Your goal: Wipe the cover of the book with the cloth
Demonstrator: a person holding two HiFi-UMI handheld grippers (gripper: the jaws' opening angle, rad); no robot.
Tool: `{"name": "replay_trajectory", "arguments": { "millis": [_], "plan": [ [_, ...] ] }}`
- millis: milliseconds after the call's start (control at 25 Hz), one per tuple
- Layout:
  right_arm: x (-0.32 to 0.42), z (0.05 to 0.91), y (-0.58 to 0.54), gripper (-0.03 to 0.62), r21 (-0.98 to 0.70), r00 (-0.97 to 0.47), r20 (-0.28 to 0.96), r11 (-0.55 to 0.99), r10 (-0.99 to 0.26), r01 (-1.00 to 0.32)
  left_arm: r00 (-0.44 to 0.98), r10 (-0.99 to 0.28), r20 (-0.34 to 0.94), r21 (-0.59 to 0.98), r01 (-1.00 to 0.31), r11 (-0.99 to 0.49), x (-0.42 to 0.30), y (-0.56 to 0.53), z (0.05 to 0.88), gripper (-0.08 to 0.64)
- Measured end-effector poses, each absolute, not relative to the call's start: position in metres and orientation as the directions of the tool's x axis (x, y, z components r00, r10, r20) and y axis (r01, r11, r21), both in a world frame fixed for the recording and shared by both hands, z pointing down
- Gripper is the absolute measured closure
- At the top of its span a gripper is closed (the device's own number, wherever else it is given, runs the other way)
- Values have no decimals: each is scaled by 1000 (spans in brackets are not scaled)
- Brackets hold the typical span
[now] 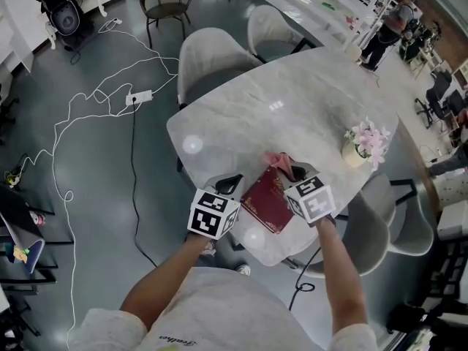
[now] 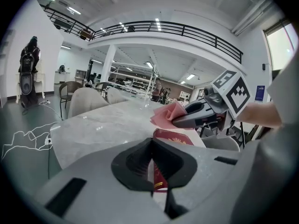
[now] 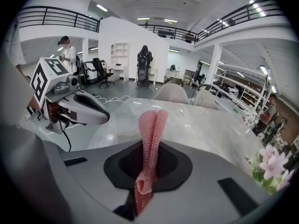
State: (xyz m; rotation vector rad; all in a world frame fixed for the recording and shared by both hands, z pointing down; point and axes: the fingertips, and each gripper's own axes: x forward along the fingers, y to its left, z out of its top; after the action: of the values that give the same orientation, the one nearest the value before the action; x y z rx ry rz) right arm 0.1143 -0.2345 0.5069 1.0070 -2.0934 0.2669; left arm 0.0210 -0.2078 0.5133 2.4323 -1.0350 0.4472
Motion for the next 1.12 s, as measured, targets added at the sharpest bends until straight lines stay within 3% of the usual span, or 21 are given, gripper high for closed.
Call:
{"name": "replay_trajectory", "arguments": {
  "millis": [400,1120],
  "plan": [
    [123,522,-289,574,191,-318,774,681,-547,-706,688,-558,463,290,-713,-638,21,-229,521,552],
    [130,588,-326,574,71,-272,881,675,-388,-734,675,-548,494,296,-723,-624,0,-255,537,552]
  ]
}}
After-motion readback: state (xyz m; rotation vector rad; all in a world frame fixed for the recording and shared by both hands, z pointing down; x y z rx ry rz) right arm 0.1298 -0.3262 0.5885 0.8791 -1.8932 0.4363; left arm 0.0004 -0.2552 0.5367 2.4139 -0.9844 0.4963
